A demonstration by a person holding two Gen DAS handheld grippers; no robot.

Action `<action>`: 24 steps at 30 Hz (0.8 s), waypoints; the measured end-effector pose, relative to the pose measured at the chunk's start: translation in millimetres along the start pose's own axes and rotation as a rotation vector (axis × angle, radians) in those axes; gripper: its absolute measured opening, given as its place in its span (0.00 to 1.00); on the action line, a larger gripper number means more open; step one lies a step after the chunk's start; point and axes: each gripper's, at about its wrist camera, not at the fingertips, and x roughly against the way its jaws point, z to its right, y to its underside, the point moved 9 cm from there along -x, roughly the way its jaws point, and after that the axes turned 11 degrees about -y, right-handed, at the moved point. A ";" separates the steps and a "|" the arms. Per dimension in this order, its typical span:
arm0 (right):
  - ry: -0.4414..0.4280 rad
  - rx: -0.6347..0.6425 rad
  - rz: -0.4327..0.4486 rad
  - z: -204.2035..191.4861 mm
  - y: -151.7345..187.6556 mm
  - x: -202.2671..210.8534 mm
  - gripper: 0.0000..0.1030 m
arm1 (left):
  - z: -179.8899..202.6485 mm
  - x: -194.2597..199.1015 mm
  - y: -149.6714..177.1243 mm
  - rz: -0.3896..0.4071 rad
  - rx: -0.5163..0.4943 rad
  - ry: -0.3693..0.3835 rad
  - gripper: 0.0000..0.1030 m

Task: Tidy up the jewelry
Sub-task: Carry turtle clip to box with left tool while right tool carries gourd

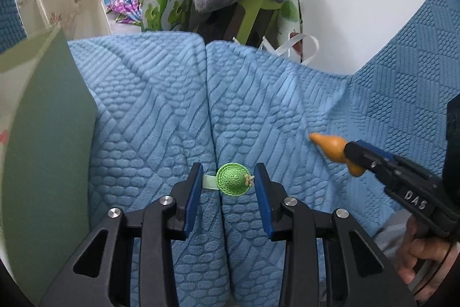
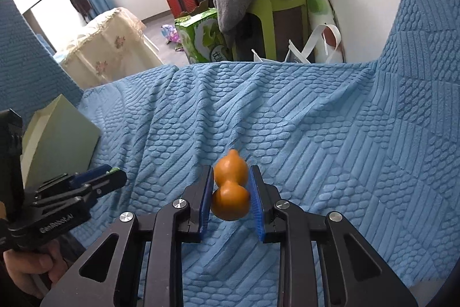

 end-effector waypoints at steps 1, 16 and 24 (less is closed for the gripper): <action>0.001 0.001 0.007 -1.4 -1.7 3.2 0.21 | -0.9 4.6 -3.1 0.006 0.000 0.001 0.36; 0.072 -0.065 -0.025 2.6 18.6 6.6 0.04 | -29.7 59.2 -17.1 0.049 0.017 0.039 0.36; 0.033 -0.099 -0.111 -2.9 50.8 7.1 0.30 | -42.3 62.8 -4.2 0.043 0.045 0.051 0.36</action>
